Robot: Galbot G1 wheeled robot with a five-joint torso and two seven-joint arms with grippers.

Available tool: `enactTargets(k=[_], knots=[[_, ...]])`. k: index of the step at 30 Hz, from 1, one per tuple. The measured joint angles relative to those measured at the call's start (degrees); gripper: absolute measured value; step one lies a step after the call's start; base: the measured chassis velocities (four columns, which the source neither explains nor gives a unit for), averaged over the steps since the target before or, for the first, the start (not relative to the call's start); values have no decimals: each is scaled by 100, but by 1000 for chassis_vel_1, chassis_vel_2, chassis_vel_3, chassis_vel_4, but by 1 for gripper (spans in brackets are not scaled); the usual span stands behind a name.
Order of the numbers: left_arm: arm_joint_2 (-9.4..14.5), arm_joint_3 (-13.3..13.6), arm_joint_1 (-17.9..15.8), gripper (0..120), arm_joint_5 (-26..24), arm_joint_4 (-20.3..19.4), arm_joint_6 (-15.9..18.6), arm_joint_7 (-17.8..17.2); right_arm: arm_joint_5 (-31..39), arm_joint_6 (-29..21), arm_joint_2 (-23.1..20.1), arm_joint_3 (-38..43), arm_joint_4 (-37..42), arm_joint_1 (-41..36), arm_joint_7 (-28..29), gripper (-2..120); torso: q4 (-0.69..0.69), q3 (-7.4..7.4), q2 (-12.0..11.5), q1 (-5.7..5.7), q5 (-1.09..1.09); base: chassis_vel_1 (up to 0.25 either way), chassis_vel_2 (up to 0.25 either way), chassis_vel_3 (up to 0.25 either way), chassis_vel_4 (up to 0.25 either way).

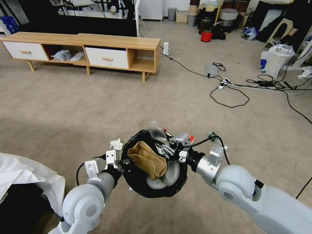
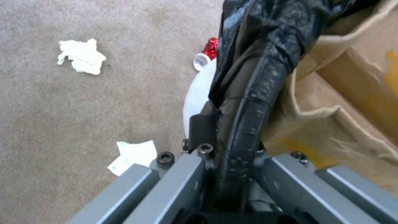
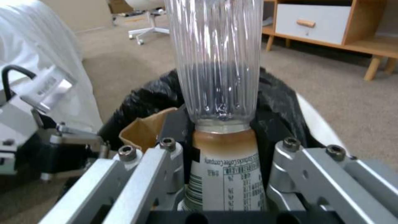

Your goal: Pick up the trash bin and place the garbage on the floor into it.

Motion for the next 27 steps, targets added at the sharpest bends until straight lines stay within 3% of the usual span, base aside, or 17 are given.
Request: enactTargets(k=[20,27], knots=[[-32,-109,69,0,-27,-112,-28,29,-88,1,54,-161,-111,85,-5,25,0,0,0,0,0,0,0,0,0],[-61,-107,70,0,-9,-99,-32,36,-89,-1,85,-214,-95,144,-44,47,0,0,0,0,0,0,0,0,0]])
